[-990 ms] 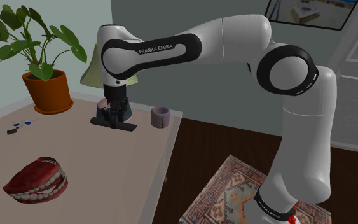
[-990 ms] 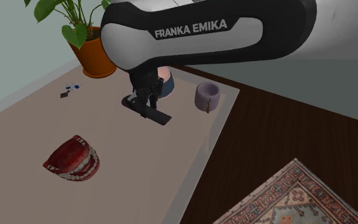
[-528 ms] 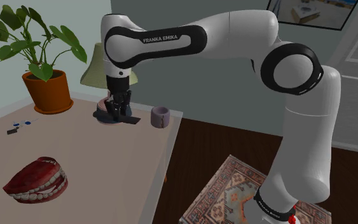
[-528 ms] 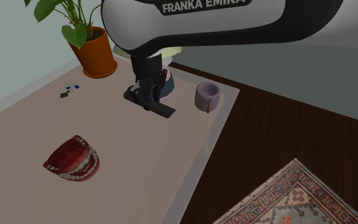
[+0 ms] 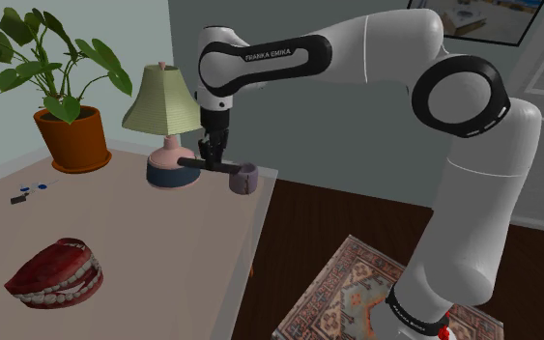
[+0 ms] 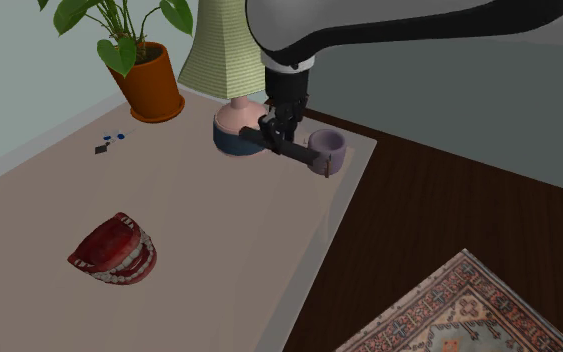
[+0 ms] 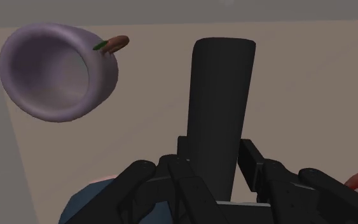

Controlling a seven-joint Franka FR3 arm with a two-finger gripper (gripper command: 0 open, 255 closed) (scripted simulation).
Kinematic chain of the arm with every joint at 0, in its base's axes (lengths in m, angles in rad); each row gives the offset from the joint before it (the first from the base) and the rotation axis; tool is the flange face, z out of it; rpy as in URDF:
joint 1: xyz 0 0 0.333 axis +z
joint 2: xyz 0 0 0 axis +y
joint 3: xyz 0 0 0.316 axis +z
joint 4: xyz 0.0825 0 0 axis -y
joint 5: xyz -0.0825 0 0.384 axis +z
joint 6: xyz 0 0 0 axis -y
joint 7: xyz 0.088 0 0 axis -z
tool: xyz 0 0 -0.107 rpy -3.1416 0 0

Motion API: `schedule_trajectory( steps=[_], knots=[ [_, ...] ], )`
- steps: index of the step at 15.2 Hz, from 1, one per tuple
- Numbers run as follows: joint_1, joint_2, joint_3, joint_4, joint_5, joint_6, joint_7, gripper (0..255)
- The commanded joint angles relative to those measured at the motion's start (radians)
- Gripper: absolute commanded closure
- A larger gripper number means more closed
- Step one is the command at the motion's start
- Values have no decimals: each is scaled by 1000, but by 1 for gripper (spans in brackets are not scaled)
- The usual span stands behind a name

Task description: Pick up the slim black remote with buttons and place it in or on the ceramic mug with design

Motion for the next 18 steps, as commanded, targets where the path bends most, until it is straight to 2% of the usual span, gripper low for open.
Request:
schedule_trajectory(
  steps=[1,12,18],
  knots=[
    [-27,-22,-16,-31,6,7,-45,255],
    [-166,-58,-116,-86,17,10,-286,255],
    [-166,-43,-115,-147,18,86,-291,255]
  ],
)
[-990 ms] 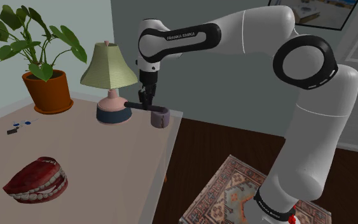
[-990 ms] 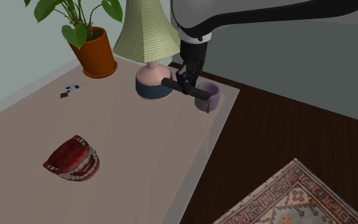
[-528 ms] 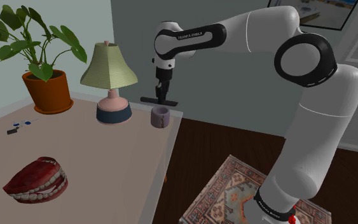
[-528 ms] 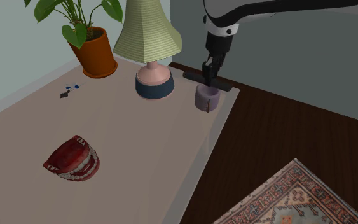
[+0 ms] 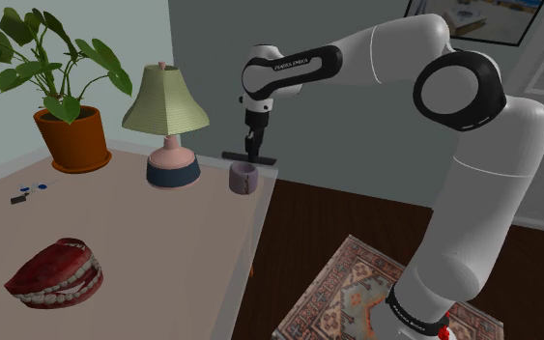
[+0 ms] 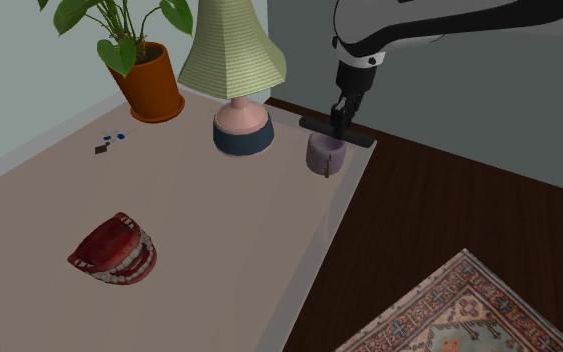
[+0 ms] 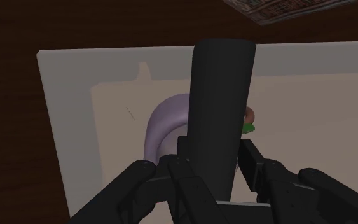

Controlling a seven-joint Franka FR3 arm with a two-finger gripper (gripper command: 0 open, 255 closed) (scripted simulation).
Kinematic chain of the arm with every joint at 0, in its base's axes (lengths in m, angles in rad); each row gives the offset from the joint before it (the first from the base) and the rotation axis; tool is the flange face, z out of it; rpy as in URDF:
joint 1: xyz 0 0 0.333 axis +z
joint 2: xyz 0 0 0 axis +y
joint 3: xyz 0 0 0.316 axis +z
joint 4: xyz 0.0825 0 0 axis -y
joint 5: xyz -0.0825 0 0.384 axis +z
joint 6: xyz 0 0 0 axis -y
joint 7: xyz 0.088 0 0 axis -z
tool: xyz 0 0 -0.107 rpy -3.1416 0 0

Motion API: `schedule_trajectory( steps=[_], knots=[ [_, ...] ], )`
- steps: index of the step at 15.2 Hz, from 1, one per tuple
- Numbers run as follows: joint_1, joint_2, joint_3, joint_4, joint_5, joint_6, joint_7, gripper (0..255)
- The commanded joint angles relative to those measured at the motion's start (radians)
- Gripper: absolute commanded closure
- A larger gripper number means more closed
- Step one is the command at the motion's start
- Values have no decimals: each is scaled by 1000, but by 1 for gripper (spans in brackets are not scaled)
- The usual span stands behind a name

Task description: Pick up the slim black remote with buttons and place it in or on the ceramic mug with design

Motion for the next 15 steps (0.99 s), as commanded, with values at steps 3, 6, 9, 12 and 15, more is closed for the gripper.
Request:
schedule_trajectory(
  steps=[3,6,9,12,15],
  knots=[
    [0,12,0,-38,1,51,-3,255],
    [0,22,0,-59,1,81,-5,255],
    [0,22,0,-58,1,81,-5,255],
    [0,22,0,-58,1,81,-5,255],
    [0,22,0,-58,1,80,-5,0]
  ],
)
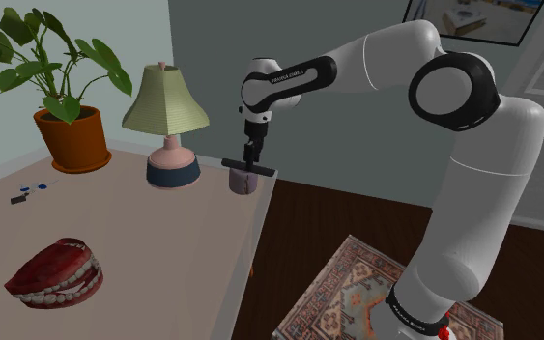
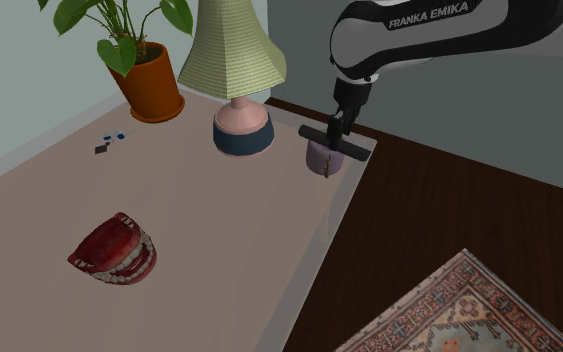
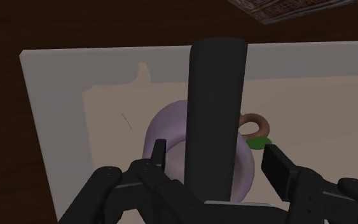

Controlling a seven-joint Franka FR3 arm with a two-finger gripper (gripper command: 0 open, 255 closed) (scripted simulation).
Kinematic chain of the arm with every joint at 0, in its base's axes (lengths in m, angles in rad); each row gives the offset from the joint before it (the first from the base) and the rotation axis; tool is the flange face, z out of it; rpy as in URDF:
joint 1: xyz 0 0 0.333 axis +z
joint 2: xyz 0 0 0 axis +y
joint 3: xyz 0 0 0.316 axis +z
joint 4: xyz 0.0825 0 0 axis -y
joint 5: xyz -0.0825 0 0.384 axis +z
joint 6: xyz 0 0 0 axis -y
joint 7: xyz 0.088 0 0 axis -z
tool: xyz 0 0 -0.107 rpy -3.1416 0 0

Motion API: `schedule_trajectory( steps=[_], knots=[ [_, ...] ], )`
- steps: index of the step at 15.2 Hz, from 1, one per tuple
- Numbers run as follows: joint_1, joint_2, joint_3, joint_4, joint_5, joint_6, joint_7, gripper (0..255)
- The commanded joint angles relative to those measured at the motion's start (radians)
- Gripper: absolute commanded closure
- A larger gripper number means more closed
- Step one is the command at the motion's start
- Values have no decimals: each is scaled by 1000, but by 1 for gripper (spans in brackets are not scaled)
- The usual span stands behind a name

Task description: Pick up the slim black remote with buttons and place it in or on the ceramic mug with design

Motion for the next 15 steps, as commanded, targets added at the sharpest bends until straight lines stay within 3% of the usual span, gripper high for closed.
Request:
schedule_trajectory(
  steps=[1,4,8,15],
  knots=[
    [0,0,0,0,0,0,0,0],
    [0,0,0,0,0,0,0,0],
    [-4,-23,-3,98,-2,-121,2,0],
    [-4,-23,-3,98,-2,-121,2,0]
  ],
)
